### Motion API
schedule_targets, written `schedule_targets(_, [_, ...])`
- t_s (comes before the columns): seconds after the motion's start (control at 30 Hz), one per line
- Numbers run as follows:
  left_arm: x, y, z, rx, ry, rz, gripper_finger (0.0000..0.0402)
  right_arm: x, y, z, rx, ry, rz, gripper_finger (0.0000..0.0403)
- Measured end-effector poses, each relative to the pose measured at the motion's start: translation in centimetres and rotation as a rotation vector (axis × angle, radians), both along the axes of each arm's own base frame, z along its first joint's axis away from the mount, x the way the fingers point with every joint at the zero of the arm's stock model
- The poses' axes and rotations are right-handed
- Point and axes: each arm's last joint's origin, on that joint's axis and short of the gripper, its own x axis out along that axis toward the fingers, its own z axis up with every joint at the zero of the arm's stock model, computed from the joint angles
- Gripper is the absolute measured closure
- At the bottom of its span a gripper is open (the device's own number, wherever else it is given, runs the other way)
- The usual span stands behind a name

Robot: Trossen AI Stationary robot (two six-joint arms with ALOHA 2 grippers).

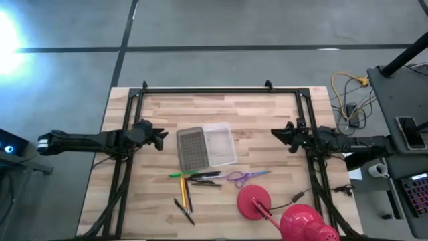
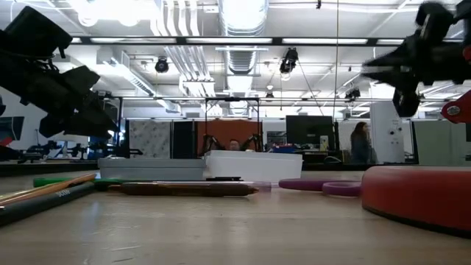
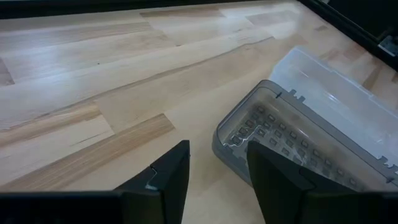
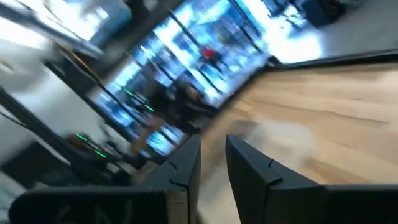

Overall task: Pick & place school supplies into a supply box
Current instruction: Put the purple scissors into the black supply box

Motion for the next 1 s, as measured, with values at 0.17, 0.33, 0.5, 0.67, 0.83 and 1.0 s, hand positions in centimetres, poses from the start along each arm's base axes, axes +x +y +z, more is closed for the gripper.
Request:
schedule_targets(0.17, [0.0, 0.0, 0.0, 0.0, 0.0, 0.0, 0.0256, 1.3, 0.1, -1.3, 0.169, 0.108, 0.03, 0.0335])
schedule_targets(0.33, [0.0, 0.0, 0.0, 0.0, 0.0, 0.0, 0.0256, 2.5, 0.2, -2.0, 0.288, 0.144, 0.063, 0.0335])
schedule_targets(0.5, [0.0, 0.0, 0.0, 0.001, 0.0, 0.003, 0.0256, 3.3, -0.2, -2.1, 0.456, 0.053, -0.08, 0.0335])
schedule_targets(0.67, [0.3, 0.0, 0.3, -0.157, -0.173, 0.115, 0.0256, 4.2, -0.5, 0.5, 0.471, -0.254, -0.129, 0.0335])
schedule_targets(0.83, [0.3, 0.0, 0.4, -0.309, -0.294, 0.221, 0.0256, 7.3, -0.1, 3.1, 0.418, -0.187, 0.001, 0.0335])
schedule_targets(1.0, [0.3, 0.1, 0.4, -0.283, -0.286, 0.225, 0.0256, 11.0, 0.5, 2.7, 0.416, 0.41, 0.118, 0.0328])
